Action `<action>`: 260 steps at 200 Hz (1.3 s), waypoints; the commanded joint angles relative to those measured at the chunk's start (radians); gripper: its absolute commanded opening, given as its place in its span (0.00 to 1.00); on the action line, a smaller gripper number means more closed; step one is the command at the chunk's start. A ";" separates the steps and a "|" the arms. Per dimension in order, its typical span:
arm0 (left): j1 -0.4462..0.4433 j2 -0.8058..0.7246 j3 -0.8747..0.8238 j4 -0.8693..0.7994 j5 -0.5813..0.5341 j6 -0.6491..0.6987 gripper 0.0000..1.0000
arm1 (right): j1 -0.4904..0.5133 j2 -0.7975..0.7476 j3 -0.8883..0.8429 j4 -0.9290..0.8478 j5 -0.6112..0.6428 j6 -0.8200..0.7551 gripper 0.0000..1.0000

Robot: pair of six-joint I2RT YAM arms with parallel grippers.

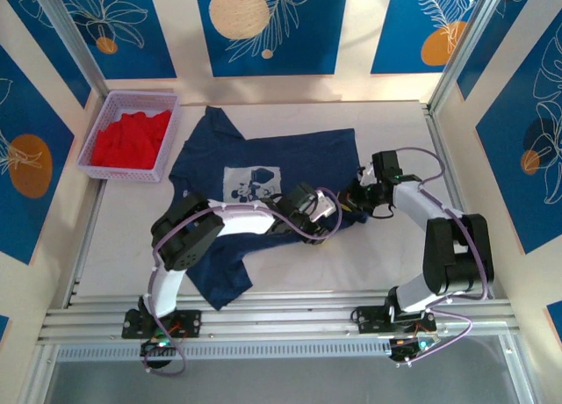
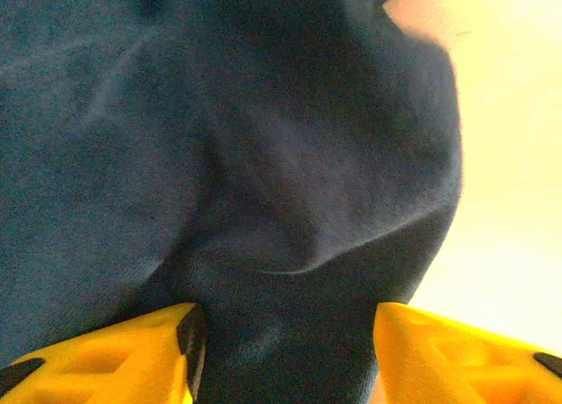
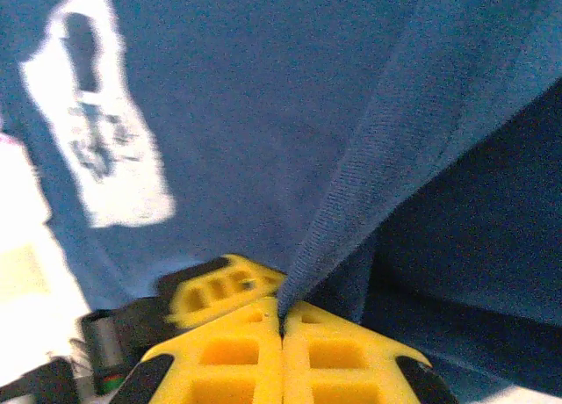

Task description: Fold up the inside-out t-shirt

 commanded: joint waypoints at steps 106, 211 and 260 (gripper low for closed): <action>0.011 -0.011 -0.107 0.011 0.024 -0.031 0.54 | -0.067 -0.029 0.073 -0.129 0.091 -0.115 0.39; 0.012 -0.010 -0.087 0.001 0.036 -0.025 0.54 | 0.083 0.123 0.199 -0.240 0.625 -0.404 0.57; 0.013 -0.010 -0.086 0.001 0.036 -0.020 0.54 | 0.121 0.208 0.273 -0.306 0.674 -0.461 0.67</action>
